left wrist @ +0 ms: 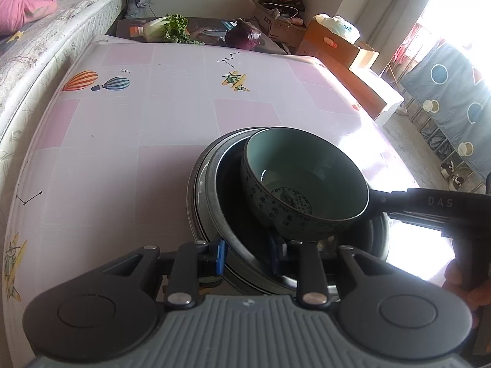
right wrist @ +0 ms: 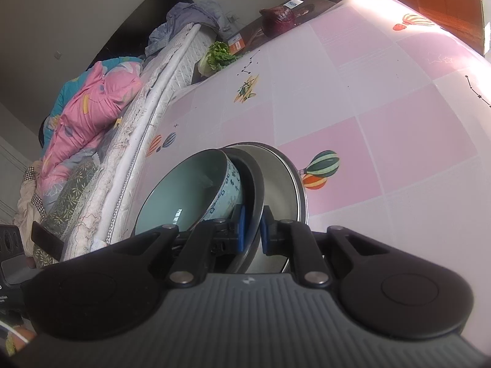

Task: Organize plates and bowls
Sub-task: 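Lift and carry the steel bowl with green bowl over the plate stack, then lower the steel bowl onto the plate and open both grippers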

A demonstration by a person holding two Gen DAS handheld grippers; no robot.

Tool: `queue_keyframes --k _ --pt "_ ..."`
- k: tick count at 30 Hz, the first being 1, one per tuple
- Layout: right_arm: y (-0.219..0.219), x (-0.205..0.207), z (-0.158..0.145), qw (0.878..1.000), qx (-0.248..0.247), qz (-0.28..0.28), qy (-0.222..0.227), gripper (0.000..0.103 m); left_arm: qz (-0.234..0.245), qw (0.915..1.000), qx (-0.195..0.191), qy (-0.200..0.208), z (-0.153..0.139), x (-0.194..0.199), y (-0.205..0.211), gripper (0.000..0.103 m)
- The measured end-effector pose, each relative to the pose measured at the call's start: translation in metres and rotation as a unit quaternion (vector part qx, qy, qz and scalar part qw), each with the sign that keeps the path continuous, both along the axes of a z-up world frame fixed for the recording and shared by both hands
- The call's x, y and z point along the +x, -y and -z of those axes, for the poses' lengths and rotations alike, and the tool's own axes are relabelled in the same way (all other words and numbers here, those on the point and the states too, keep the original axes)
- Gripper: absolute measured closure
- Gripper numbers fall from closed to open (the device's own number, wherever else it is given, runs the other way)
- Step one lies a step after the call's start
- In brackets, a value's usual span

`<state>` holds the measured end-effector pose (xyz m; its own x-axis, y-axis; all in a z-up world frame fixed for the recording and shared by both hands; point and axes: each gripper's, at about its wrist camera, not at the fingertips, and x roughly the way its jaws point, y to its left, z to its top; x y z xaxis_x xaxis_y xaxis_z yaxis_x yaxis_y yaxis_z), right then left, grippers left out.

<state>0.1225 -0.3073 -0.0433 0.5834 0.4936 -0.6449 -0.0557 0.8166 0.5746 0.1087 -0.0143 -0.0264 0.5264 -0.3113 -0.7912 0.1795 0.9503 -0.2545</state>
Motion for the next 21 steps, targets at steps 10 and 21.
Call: queue_keyframes --k 10,21 --pt "-0.004 -0.001 0.005 0.999 -0.024 0.005 0.026 0.09 0.009 0.998 0.042 0.045 -0.005 -0.013 0.005 0.068" --pt "0.005 -0.037 -0.019 0.992 -0.063 0.05 0.096 0.038 0.018 0.9913 0.062 0.115 -0.026 -0.054 -0.003 0.033"
